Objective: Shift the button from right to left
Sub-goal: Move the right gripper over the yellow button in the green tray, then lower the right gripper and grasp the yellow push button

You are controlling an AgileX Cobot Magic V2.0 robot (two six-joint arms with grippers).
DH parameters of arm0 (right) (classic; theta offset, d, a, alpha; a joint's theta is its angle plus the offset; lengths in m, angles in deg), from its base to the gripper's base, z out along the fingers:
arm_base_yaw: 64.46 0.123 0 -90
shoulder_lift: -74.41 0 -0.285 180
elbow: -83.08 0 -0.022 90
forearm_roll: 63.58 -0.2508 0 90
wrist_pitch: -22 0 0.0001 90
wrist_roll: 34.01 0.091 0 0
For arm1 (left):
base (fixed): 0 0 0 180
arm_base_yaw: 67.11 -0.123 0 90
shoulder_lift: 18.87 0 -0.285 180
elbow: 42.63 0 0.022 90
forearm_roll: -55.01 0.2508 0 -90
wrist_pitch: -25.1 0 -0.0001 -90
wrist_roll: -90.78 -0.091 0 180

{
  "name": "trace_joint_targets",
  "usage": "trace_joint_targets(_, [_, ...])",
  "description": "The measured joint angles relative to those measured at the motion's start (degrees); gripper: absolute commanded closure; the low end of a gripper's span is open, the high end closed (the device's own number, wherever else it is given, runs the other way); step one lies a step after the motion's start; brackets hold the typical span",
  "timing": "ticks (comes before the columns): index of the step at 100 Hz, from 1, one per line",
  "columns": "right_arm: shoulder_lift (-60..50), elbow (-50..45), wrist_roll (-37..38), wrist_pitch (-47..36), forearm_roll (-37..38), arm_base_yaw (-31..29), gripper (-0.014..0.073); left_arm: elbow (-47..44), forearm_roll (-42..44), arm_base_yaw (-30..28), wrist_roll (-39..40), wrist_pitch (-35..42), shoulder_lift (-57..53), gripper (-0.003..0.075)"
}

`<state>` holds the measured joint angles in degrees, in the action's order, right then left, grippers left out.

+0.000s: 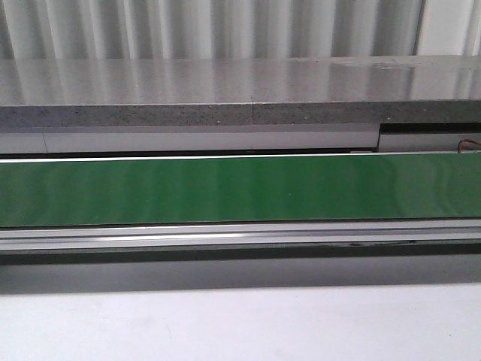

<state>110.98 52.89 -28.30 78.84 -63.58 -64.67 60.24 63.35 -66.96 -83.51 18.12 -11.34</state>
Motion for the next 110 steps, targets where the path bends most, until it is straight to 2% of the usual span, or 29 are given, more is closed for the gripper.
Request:
trace_joint_targets(11, [2.7,0.3,0.0,0.9,0.0,0.0,0.0638,0.0,0.0,0.0,0.0,0.0,0.0,0.0740])
trace_joint_targets(18, [3.9,0.3,0.0,1.6,0.0,0.0,0.0556,0.0,0.0,0.0,0.0,0.0,0.0,0.0740])
trace_joint_targets(25, [4.4,0.3,0.0,2.0,0.0,0.0,0.0414,0.0,0.0,0.0,0.0,0.0,0.0,0.0740])
trace_joint_targets(37, [4.5,0.3,0.0,2.2,0.0,0.0,0.0085,0.0,0.0,0.0,0.0,0.0,0.0,0.0740])
trace_joint_targets(46, [4.5,0.3,0.0,2.2,0.0,0.0,-0.0076,0.0,0.0,0.0,0.0,0.0,0.0,0.0740])
trace_joint_targets(54, [4.6,0.3,0.0,2.2,-0.5,0.0,-0.0047,0.0,0.0,0.0,0.0,0.0,0.0,0.0740])
trace_joint_targets(72, [7.3,1.9,0.4,2.2,-2.1,0.0,-0.0042,0.0,0.0,0.0,0.0,0.0,0.0,0.0740])
trace_joint_targets(100, [22.5,10.2,0.7,2.1,0.0,0.0,-0.0042,0.0,0.0,0.0,0.0,0.0,0.0,0.0740])
trace_joint_targets(110, [27.5,13.2,0.7,1.4,0.8,-1.9,-0.0042,0.0,0.0,0.0,0.0,0.0,0.0,0.0740])
